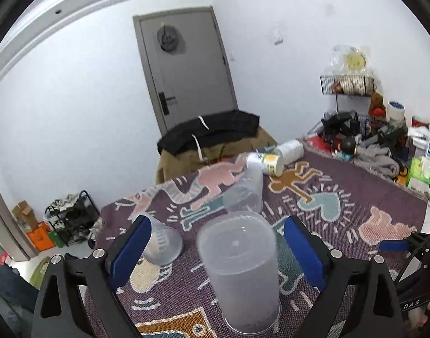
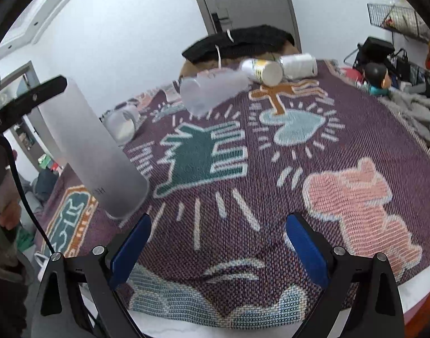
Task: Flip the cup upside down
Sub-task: 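Turn the frosted cup rim-down with the left gripper and lower it onto the blanket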
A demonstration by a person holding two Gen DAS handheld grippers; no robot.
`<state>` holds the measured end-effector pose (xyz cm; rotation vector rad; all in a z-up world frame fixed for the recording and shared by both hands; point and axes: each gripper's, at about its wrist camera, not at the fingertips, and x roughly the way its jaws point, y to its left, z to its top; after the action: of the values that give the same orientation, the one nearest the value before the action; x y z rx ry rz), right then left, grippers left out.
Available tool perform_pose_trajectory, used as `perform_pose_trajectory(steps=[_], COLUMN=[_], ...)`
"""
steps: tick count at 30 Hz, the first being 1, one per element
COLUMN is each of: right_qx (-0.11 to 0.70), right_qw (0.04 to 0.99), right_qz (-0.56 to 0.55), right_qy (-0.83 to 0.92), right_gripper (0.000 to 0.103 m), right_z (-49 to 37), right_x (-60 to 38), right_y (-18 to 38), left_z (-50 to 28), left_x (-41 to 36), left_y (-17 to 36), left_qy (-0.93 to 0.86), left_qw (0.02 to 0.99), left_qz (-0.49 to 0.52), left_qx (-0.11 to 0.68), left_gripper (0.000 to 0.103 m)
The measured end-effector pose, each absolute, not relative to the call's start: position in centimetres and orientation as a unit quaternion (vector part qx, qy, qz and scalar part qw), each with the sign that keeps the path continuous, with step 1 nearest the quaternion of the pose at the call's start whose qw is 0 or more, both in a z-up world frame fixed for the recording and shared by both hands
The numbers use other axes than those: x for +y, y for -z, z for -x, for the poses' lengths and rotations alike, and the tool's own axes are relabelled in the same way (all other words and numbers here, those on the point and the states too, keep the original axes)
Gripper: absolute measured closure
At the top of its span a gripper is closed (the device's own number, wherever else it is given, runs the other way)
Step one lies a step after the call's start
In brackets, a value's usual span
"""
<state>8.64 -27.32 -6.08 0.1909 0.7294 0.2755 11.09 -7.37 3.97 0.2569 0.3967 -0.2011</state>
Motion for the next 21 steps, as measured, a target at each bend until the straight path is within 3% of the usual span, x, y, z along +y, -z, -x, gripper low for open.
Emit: perform_pose_trajectory(steps=[1, 21], right_qx=[0.351, 0.268], right_qw=[0.922, 0.955], right_qz=[-0.093, -0.04], right_qy=[-0.134, -0.124], right_gripper=[0.006, 0.006], right_z=[-8.6, -5.4], right_x=[-27.3, -26.5], right_y=[5.9, 1.0], left_z=[-10.8, -4.2], left_x=[-7.2, -3.5], left_y=[-4.0, -3.7], left_qy=[0.099, 0.095], left_qw=[0.969, 0.985], left_qz=[-0.122, -0.029], left_qx=[0.19, 0.144], left_gripper=[0.0, 0.0])
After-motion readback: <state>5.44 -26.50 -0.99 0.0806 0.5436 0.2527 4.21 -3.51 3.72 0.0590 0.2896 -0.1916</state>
